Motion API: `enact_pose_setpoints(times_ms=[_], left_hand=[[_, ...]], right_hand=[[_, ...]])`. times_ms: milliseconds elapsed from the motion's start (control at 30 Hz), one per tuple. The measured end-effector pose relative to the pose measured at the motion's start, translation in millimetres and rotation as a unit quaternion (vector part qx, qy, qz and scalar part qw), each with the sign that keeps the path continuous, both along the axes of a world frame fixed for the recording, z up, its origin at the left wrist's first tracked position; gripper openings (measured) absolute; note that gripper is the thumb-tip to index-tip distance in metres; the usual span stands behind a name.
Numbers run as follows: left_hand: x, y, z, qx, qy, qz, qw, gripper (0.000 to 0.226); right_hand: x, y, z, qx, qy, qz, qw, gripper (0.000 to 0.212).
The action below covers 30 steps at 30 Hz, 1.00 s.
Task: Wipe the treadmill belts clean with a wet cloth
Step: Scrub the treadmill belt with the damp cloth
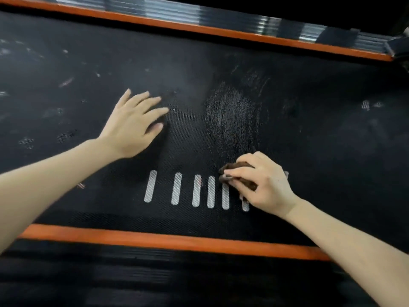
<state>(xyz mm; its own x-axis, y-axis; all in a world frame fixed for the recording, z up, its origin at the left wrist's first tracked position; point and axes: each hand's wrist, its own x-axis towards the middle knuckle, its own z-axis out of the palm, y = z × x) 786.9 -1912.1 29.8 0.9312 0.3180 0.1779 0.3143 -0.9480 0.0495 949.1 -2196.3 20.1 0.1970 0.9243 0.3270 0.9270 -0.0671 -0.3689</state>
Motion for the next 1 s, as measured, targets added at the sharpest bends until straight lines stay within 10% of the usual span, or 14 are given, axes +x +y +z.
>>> enact_pose_setpoints(times_ms=[133, 333, 500, 733, 1000], left_hand=[[-45, -7, -14, -0.007, 0.032, 0.061, 0.998, 0.06], [-52, -14, -28, -0.066, 0.028, 0.092, 0.993, 0.066], [-52, -13, -29, -0.061, 0.033, 0.087, 0.994, 0.07], [-52, -11, -30, -0.061, 0.016, 0.095, 0.993, 0.066], [-50, -7, -31, -0.06, 0.015, 0.093, 0.994, 0.067]], right_hand=[[-28, 7, 1, 0.017, 0.035, -0.053, 0.998, 0.025], [-57, 26, 4, -0.035, 0.031, 0.117, 0.992, 0.018], [-12, 77, 2, -0.02, 0.041, -0.141, 0.989, 0.016], [-40, 28, 5, -0.039, 0.017, 0.108, 0.993, 0.023], [21, 138, -3, -0.025, -0.015, -0.17, 0.985, 0.024]])
